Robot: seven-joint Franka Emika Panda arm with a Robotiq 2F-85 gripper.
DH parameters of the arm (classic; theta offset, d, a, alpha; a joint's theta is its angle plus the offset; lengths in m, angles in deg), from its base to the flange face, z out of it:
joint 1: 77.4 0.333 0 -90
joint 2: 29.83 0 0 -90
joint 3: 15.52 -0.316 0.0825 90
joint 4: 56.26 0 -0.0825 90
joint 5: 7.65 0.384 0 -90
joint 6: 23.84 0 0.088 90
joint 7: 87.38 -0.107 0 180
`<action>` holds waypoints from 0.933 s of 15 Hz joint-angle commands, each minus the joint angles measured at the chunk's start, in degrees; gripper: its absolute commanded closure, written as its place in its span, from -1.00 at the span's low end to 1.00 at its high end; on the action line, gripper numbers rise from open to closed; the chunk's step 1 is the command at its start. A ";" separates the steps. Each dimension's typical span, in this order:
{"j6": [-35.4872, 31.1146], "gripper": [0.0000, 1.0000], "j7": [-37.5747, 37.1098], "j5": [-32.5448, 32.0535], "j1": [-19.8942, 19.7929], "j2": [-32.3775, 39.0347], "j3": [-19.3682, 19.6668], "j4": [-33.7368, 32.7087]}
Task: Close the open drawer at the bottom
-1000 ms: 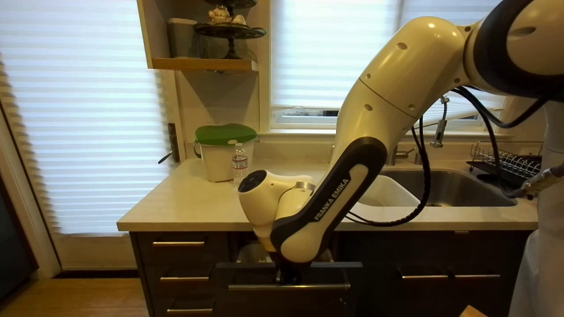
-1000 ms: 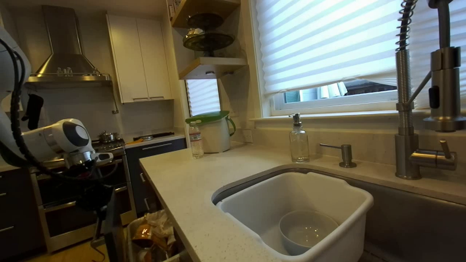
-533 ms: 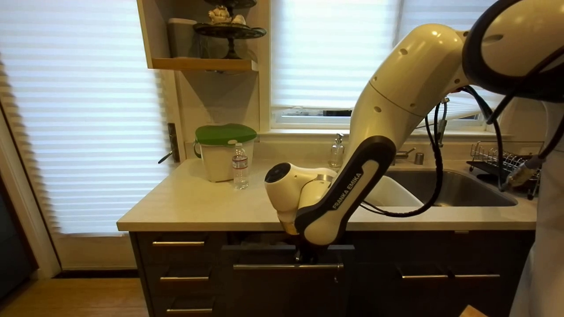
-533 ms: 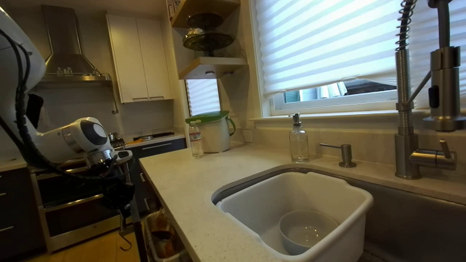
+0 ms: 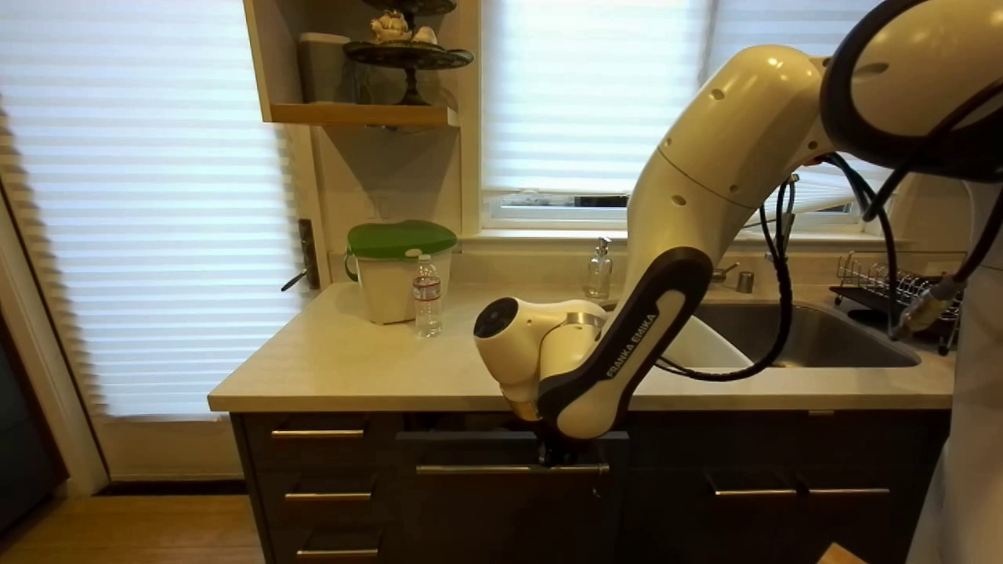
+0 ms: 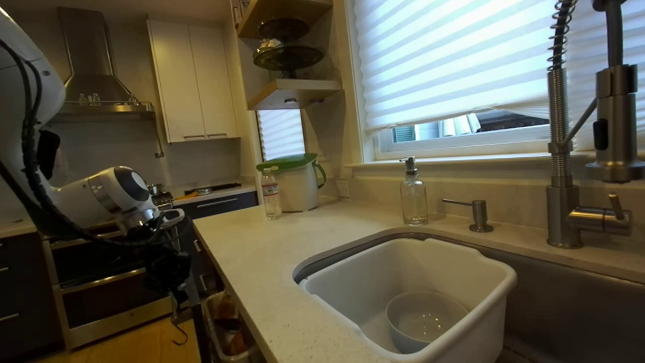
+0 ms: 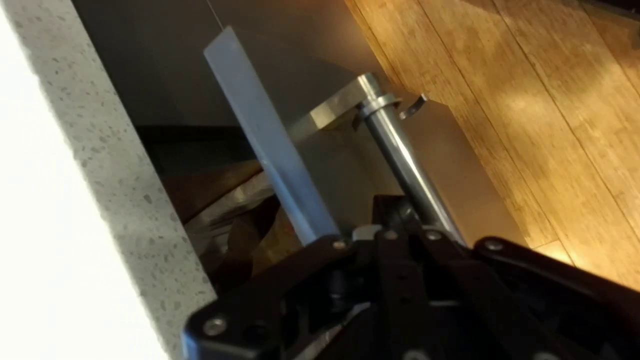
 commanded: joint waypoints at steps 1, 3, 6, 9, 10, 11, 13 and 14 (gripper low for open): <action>5.04 1.00 -4.78 -6.94 0.46 -0.64 -0.20 -0.14; 3.28 0.98 -2.52 -4.15 -0.48 -0.08 -1.24 -0.12; 3.38 0.98 -2.52 -4.92 -0.52 -0.22 -1.29 -0.31; 3.39 0.98 -2.52 -4.96 -0.53 -0.23 -1.30 -0.33; 3.39 0.98 -2.52 -4.96 -0.53 -0.23 -1.30 -0.33; 3.39 0.98 -2.52 -4.96 -0.53 -0.23 -1.30 -0.33; 3.12 1.00 -6.98 -10.56 -0.37 1.56 -0.18 -2.12; 3.15 1.00 -8.83 -12.90 -0.37 1.89 0.13 -2.48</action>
